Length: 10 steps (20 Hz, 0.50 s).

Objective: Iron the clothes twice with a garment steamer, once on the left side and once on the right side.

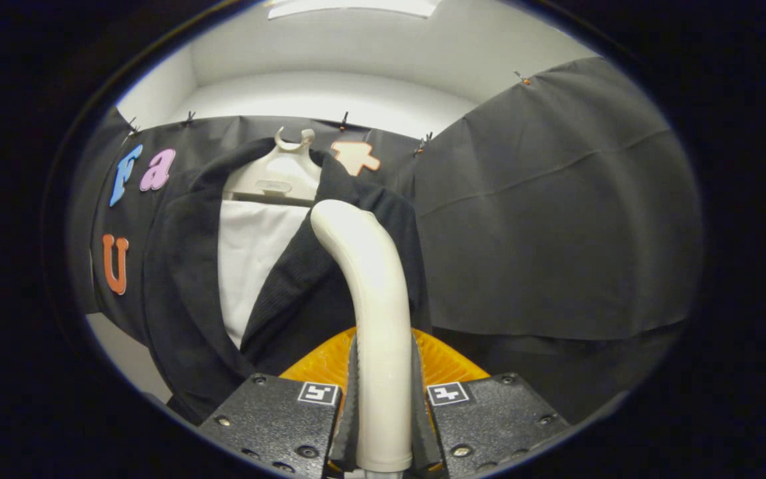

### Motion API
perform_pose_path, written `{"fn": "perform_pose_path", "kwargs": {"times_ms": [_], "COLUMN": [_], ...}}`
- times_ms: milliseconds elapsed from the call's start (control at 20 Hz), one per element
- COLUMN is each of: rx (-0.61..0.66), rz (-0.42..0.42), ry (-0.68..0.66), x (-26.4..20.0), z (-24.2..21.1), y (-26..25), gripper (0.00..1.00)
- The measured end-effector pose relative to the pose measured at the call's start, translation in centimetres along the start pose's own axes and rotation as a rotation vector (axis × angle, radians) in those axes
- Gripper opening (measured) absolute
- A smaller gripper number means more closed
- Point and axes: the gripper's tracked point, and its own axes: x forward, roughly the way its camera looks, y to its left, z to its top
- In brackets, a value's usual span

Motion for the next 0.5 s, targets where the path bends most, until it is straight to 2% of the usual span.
{"fn": "perform_pose_path", "kwargs": {"times_ms": [500], "rx": [-0.012], "rz": [-0.027], "ry": [0.076], "x": [-1.1], "z": [-4.6], "y": [-0.4], "gripper": [0.35]}}
